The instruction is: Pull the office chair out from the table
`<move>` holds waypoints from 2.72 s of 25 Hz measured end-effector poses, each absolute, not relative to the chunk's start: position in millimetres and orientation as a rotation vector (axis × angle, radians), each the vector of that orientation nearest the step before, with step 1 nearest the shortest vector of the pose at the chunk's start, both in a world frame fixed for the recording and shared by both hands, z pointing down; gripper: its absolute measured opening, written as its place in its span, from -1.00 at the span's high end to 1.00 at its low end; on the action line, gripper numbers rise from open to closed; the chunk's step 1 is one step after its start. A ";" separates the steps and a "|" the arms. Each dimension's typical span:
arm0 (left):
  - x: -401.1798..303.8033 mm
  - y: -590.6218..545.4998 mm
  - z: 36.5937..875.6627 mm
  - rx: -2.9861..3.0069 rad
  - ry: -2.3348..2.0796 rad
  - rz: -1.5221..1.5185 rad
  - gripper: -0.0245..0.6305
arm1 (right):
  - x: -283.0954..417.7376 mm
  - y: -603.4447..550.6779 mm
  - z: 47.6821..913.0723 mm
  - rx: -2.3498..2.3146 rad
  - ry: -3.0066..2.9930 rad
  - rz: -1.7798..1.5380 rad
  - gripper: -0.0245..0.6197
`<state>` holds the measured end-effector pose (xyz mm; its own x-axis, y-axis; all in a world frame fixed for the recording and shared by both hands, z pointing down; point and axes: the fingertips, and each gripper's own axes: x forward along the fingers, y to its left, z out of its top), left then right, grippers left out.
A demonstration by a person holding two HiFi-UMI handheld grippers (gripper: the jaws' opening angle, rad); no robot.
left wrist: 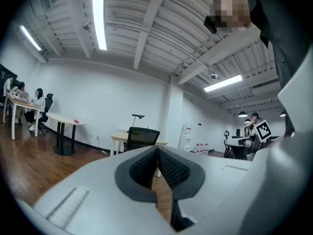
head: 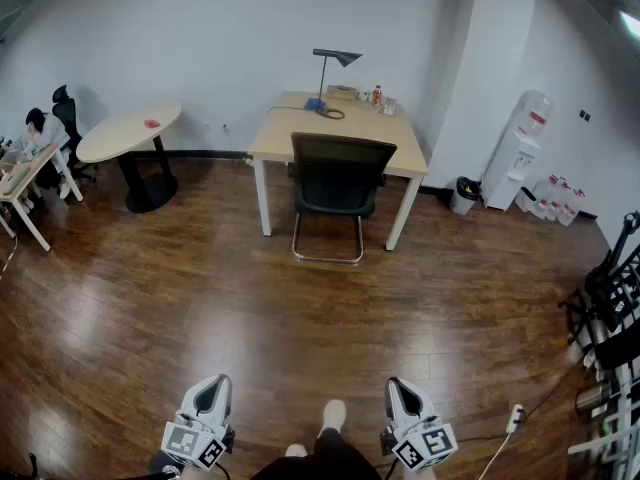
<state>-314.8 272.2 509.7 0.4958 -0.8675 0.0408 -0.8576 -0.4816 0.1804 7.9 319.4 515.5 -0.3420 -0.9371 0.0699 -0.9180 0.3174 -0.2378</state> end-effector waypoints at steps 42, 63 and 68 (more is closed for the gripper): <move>-114.9 -3.4 490.2 2.631 -1.376 -0.104 0.91 | 218.4 91.4 519.2 -1.877 2.352 -0.340 0.88; -169.0 -208.7 484.5 2.657 -1.372 -0.205 0.91 | 169.5 -113.6 500.7 -1.838 2.332 -0.349 0.88; -179.0 -232.3 491.2 2.619 -1.411 -0.180 0.91 | 154.5 -151.8 506.8 -1.831 2.427 -0.356 0.88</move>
